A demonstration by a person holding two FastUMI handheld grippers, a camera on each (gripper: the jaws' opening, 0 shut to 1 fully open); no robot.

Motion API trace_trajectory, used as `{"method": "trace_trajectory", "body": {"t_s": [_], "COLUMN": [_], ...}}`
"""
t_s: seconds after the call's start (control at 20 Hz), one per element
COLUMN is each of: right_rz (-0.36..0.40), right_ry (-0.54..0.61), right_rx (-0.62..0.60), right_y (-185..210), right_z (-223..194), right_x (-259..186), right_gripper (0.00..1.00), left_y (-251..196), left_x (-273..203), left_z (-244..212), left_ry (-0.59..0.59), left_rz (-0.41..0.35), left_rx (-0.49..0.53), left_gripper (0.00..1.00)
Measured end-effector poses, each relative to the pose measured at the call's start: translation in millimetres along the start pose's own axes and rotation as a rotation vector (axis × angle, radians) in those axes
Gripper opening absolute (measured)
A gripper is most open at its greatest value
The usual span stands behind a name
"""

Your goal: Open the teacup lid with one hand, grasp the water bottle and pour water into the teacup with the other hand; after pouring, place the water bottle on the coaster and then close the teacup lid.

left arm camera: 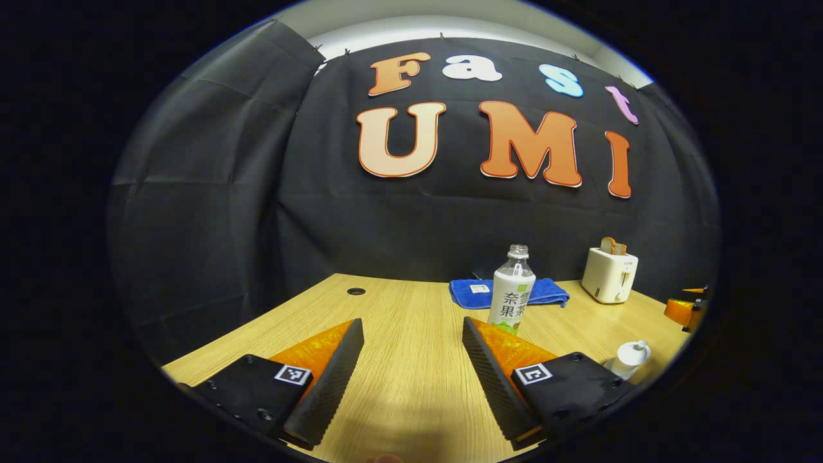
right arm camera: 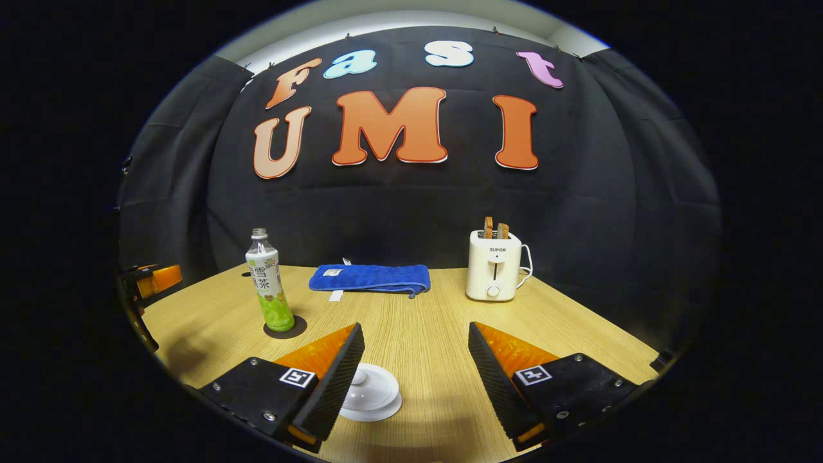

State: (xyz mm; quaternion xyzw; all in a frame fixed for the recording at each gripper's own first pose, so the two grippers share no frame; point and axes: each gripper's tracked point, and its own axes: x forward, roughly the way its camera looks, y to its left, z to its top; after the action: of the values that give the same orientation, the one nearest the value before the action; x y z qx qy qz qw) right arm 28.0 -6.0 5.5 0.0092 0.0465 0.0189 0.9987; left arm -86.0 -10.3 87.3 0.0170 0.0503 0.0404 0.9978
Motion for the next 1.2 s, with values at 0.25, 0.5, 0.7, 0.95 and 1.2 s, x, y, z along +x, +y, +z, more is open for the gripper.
{"method": "trace_trajectory", "body": {"t_s": [0.25,0.5,0.7,0.95,1.2], "right_rz": [-0.025,-0.049,-0.041,-0.048,-0.044], "right_ry": [0.007,-0.011,-0.009,-0.030,-0.024], "right_rx": [0.006,0.005,0.003,0.018,0.020], "right_y": [-9.6,-17.3,-12.1,-16.3,-21.2], "right_z": [-2.1,5.0,2.8,9.2,5.7], "right_x": [-8.0,-17.0,-23.3,-24.8,-24.2], "right_gripper": [0.97,0.97,0.97,0.97,0.97], "left_y": [14.0,34.4,40.2,42.7,39.3], "left_x": [-1.6,-10.1,-16.5,-20.1,-24.2], "left_z": [0.0,2.8,2.1,3.4,3.3], "left_ry": [-0.007,-0.018,-0.023,-0.026,-0.027], "left_rz": [0.030,0.066,0.080,0.093,0.107], "left_rx": [-0.016,-0.056,-0.073,-0.065,-0.072], "left_gripper": [0.99,0.99,0.98,0.99,0.99]}}
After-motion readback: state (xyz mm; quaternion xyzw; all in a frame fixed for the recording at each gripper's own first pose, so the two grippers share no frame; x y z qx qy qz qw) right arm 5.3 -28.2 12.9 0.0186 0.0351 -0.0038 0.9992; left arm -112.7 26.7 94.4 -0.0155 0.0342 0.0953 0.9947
